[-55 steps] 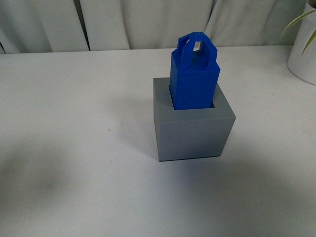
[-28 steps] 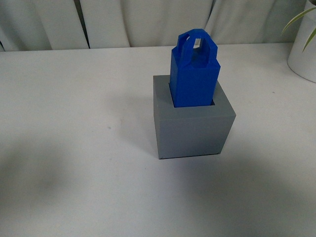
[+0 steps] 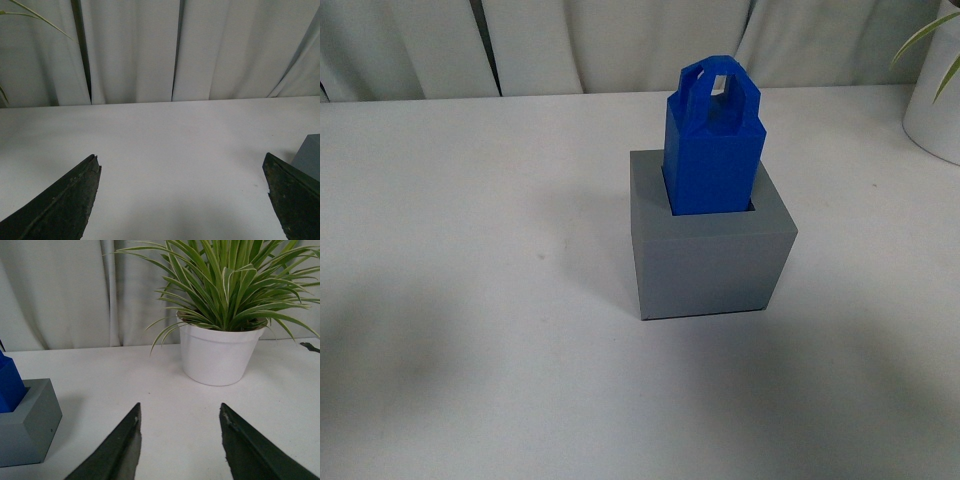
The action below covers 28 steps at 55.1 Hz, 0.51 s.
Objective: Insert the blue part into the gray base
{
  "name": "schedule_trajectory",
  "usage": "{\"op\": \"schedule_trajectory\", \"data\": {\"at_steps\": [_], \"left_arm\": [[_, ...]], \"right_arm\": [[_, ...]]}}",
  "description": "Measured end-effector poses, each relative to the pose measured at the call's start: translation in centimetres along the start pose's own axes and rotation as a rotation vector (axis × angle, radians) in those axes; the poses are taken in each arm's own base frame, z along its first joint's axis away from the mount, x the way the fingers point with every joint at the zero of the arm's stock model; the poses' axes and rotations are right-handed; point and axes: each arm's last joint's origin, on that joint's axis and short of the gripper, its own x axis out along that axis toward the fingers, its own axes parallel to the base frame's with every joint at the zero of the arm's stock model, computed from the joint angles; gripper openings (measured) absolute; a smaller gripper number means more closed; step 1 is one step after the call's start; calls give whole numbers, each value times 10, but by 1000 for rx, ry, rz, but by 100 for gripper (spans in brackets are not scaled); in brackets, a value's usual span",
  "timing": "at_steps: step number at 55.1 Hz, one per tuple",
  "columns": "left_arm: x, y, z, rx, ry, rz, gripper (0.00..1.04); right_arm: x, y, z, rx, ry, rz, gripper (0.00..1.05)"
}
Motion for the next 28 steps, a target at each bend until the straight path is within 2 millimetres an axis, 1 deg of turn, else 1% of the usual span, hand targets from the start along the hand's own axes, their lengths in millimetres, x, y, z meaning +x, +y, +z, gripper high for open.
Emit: {"op": "schedule_trajectory", "data": {"at_steps": [2,3,5,8,14,16,19,28], "left_arm": [[0,0,0,0,0,0,99],[0,0,0,0,0,0,99],[0,0,0,0,0,0,99],[0,0,0,0,0,0,99],[0,0,0,0,0,0,99],[0,0,0,0,0,0,99],[0,0,0,0,0,0,99],[0,0,0,0,0,0,99]], "right_arm": [[0,0,0,0,0,0,57],[0,0,0,0,0,0,59],[0,0,0,0,0,0,69],[0,0,0,0,0,0,82],[0,0,0,0,0,0,99],[0,0,0,1,0,0,99],[0,0,0,0,0,0,97],[0,0,0,0,0,0,97]]}}
